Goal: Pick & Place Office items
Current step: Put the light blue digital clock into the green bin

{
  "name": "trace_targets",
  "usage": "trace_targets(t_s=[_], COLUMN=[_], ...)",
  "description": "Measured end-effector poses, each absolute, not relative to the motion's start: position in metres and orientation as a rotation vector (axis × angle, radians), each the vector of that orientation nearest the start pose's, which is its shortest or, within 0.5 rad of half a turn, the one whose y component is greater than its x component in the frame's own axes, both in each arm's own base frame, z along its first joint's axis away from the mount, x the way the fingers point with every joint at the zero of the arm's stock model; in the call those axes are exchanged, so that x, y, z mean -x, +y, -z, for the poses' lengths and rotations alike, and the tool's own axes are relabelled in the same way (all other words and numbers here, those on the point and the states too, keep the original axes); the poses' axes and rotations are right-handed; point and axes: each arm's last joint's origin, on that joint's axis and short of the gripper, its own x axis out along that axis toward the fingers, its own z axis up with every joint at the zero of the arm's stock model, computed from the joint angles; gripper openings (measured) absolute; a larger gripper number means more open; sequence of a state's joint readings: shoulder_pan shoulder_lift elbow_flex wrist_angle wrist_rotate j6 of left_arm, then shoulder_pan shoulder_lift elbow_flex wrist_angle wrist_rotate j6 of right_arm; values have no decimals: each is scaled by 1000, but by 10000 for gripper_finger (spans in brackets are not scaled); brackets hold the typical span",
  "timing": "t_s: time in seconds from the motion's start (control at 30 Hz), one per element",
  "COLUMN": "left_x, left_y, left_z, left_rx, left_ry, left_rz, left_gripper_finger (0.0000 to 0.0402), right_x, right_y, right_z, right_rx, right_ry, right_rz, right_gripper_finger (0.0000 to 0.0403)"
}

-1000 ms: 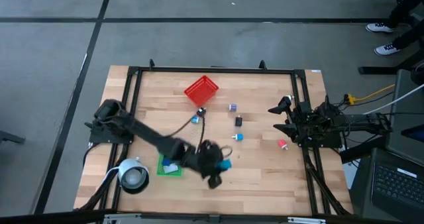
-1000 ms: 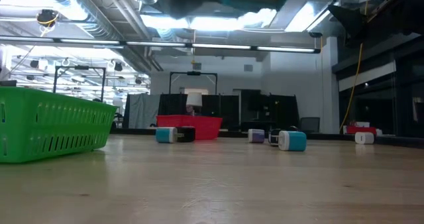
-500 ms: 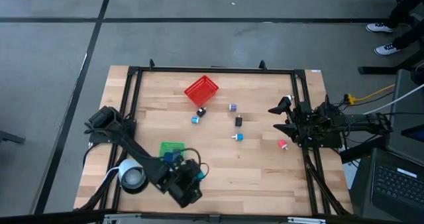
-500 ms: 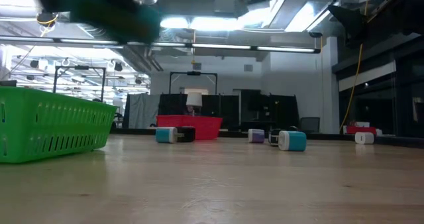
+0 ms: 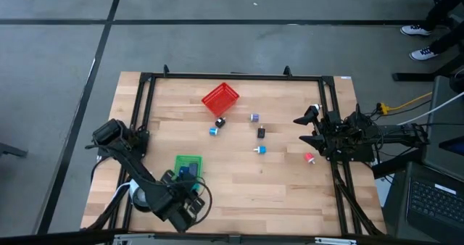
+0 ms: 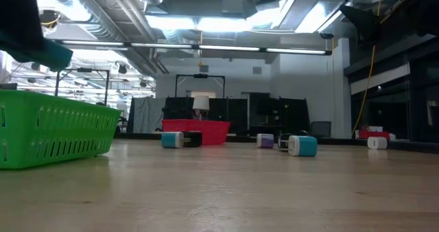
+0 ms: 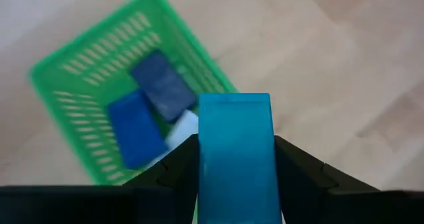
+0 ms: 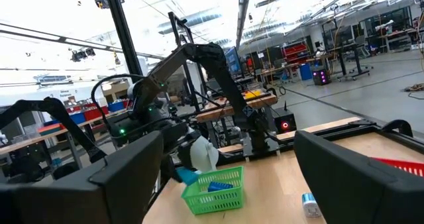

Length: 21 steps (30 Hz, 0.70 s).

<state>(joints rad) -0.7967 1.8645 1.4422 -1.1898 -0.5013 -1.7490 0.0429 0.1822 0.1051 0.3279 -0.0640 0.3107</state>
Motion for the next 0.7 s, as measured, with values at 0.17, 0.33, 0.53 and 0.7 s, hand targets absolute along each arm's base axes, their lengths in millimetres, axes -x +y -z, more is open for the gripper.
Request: trace_targets(t_s=[0.17,0.33,0.53,0.7], left_x=[-248,-253,-247,-241], left_y=[-224,-211,-196,-192], left_z=[-218,-213,-193,-183], left_rx=[513,507,530,516], left_ry=[938,981,982,923], left_rz=[-899,-953,-1086,-1132], left_gripper_finger=[151,151,153,224], right_x=[-103,-103,-103,-103], right_y=[6,6,6,6], right_z=[-216,-216,-216,-216], right_rx=[-307,-313,-313,-312], right_ry=[-232,-232,-231,-228], right_rz=[-145,-146,-150,-152], right_gripper_finger=[345,345,345,345])
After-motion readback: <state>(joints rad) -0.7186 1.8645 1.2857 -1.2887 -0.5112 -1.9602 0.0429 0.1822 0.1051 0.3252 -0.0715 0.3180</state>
